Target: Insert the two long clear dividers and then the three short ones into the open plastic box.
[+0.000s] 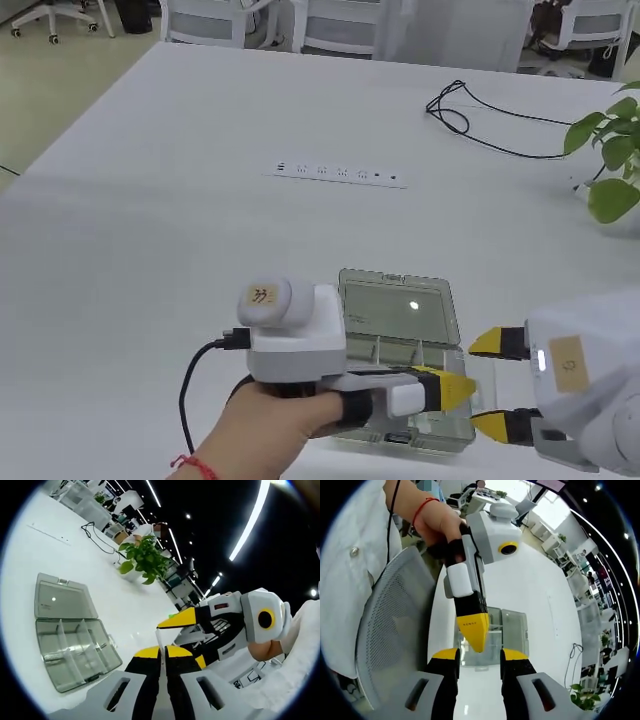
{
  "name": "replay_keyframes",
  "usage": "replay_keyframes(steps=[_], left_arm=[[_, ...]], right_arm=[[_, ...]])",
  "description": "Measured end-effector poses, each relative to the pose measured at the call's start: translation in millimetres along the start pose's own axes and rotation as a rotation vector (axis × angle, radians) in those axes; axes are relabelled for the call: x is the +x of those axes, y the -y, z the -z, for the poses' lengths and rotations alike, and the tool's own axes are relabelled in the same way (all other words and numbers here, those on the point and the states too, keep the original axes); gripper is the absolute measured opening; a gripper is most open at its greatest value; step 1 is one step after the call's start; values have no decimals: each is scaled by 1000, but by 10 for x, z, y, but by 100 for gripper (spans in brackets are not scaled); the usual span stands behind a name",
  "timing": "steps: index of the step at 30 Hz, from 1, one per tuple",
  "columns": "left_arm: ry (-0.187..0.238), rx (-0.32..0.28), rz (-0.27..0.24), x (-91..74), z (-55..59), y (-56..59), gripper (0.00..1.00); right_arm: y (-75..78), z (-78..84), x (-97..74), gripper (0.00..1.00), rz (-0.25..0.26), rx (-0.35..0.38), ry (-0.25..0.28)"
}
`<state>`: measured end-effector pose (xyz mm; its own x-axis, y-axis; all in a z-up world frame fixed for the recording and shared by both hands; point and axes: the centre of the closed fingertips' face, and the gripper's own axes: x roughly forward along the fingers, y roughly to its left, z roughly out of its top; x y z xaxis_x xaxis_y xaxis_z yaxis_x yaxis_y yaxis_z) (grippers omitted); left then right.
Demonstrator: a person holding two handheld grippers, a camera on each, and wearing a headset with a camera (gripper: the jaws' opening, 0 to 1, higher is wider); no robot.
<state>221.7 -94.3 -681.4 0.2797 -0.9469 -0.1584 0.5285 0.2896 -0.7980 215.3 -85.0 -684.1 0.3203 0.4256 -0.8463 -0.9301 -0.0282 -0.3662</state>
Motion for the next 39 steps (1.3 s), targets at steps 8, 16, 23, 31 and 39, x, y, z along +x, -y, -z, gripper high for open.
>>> replay_keyframes(steps=[8,16,23,31,39], left_arm=[[12,-18,-9,-6,-7,-25,0],[7,49,-16,-37,-7,-58,0],[-53,268,11,-108,91,-10,0],[-95,497,130,-196,180,206,0],[-94,633,219,-263,212,371,0]], right_arm=[[12,-2,11,34,9,-1,8],[51,-37,-58,37,4,39,44],[58,-89,-174,33,-94,172,150],[-40,-222,-313,23,-269,277,269],[-219,-336,-400,14,-424,321,327]])
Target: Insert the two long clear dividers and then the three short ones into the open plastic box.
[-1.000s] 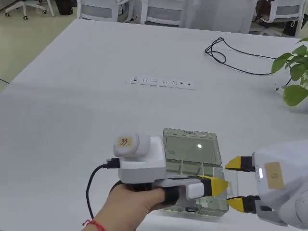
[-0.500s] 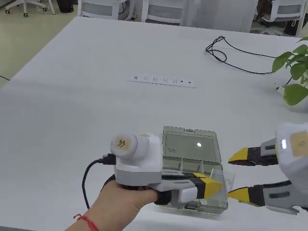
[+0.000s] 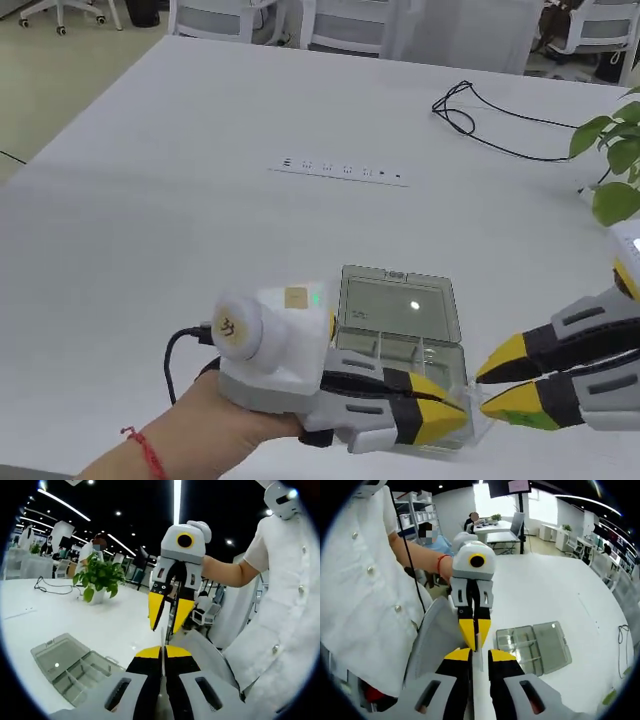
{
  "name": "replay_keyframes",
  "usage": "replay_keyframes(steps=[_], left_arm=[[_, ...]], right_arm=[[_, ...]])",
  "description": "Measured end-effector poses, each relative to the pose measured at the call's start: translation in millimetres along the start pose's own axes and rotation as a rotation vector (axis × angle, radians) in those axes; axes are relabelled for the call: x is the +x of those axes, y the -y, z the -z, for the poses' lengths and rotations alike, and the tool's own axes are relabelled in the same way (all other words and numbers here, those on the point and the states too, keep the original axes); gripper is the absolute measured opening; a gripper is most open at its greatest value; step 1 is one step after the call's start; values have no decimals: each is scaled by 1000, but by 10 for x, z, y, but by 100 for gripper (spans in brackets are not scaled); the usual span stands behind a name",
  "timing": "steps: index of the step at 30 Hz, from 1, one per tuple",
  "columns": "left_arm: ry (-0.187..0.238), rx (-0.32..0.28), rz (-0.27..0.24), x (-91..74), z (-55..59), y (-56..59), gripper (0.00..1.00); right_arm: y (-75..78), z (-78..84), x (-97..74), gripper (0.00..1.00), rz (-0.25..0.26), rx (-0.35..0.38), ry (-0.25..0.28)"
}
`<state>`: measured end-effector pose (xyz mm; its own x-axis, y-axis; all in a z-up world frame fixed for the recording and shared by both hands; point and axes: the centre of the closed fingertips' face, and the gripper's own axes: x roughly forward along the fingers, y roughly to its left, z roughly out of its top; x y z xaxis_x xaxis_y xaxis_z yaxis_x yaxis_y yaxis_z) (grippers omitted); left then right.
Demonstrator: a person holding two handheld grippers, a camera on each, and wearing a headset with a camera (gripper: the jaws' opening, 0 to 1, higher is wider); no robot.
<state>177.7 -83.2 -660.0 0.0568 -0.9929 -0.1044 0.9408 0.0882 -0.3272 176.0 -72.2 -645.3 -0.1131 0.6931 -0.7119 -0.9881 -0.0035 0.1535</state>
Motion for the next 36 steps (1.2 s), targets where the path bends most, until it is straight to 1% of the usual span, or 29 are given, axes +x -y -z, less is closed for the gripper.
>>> replay_keyframes(steps=[4,6,8,11,14,21,25,36], left_arm=[[0,21,38,-12,-24,72,0],[0,37,52,-19,-36,109,0],[-6,38,57,-22,-31,121,0],[-3,43,66,-29,-44,150,0],[0,49,69,-36,-44,168,0],[0,50,63,-58,-29,189,0],[-3,54,55,-66,-15,188,0],[-6,55,27,-88,24,141,0]], right_arm=[[-77,-14,13,10,-45,10,6],[-84,-2,12,9,-59,15,6],[-113,-7,21,8,-76,19,8],[-153,-22,35,7,-98,23,13],[-174,-31,49,4,-110,24,14],[-208,-43,70,3,-139,36,20],[-215,-41,88,3,-143,32,17],[-169,-21,104,3,-127,29,14]])
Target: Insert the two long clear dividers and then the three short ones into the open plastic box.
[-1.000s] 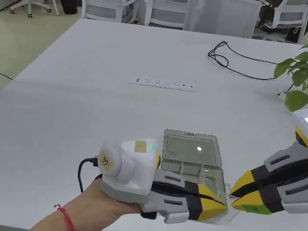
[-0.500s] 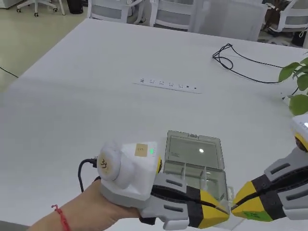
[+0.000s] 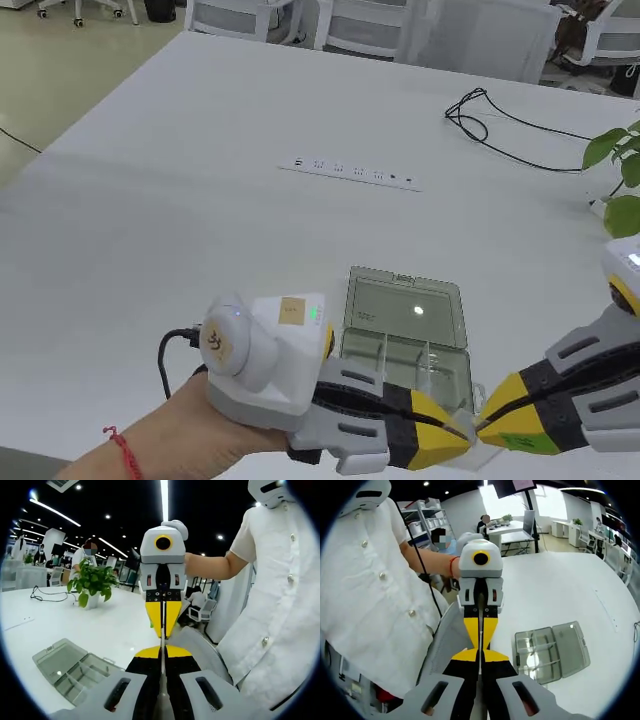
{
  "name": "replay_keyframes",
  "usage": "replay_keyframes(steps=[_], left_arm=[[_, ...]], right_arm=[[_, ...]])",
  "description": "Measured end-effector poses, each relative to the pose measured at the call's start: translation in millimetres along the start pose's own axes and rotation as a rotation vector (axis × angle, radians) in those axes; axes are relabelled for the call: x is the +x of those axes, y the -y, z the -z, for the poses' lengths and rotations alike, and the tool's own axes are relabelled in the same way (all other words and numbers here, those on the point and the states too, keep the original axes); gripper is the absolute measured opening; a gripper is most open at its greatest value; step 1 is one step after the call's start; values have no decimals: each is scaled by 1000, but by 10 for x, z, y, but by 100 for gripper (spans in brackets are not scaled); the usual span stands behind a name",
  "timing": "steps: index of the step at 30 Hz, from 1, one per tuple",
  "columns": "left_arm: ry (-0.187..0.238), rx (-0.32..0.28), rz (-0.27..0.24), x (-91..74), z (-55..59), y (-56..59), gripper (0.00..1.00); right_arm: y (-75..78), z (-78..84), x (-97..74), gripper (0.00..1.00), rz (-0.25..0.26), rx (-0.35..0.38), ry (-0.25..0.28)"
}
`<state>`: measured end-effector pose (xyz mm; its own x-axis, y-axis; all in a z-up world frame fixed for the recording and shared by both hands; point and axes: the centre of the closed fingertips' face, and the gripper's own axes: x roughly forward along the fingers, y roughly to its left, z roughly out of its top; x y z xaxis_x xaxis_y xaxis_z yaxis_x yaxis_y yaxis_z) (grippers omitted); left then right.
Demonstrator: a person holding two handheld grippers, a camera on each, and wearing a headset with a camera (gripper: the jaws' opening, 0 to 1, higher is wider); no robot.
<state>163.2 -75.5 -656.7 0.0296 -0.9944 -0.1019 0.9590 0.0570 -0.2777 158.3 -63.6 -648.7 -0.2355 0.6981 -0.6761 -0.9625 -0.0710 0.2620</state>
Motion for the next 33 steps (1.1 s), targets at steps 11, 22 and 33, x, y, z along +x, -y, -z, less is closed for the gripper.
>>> replay_keyframes(steps=[11,22,33], left_arm=[[-13,-16,-55,-87,68,-98,5],[-17,-35,-155,-243,159,-267,27],[-39,-23,-248,-439,231,-457,56]], right_arm=[[66,-14,-28,3,29,3,8],[144,-45,-61,3,71,2,21],[330,-57,-91,3,126,0,26]])
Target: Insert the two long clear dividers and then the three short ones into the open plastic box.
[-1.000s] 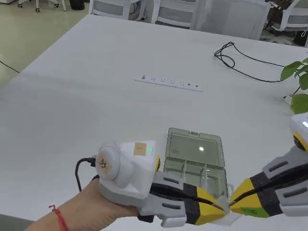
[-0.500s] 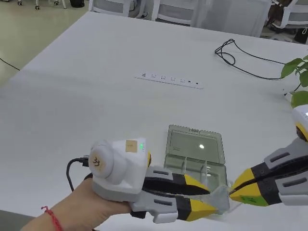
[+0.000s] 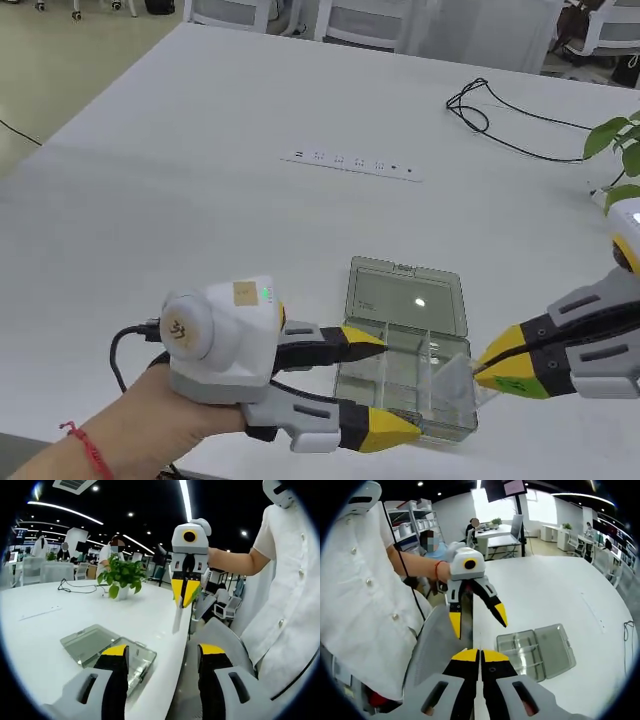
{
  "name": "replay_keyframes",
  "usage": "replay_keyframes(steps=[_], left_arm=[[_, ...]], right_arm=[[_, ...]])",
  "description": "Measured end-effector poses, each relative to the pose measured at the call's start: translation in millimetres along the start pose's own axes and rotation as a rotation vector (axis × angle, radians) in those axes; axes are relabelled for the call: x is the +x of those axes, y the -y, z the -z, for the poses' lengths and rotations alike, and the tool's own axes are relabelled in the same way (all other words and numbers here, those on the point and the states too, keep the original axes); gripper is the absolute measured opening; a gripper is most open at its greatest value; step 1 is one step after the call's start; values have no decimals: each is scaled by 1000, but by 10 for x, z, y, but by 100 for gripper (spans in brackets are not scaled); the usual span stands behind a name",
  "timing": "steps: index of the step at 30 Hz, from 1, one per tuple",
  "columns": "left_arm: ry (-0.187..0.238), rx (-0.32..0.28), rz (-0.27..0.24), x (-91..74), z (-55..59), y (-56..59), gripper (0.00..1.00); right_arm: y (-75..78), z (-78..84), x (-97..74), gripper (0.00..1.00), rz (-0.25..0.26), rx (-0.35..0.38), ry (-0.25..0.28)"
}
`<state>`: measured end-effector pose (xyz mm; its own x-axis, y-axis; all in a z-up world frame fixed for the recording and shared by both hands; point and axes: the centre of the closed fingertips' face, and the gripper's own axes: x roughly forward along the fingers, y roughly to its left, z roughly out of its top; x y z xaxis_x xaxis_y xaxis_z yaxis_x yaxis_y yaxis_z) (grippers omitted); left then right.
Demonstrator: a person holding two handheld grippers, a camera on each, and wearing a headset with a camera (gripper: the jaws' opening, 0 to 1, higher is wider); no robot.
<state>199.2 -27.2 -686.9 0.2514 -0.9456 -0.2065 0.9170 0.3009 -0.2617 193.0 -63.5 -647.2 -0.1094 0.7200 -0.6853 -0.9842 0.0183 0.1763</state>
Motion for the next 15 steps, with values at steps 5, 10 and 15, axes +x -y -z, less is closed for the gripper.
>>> replay_keyframes(steps=[5,10,15], left_arm=[[-11,6,-24,-29,34,-74,65],[-26,5,-46,-53,88,-148,74],[-35,1,-60,-76,126,-196,81]], right_arm=[[104,12,27,3,21,-11,-15],[272,42,69,3,52,-29,-38],[425,62,128,3,75,-42,-49]])
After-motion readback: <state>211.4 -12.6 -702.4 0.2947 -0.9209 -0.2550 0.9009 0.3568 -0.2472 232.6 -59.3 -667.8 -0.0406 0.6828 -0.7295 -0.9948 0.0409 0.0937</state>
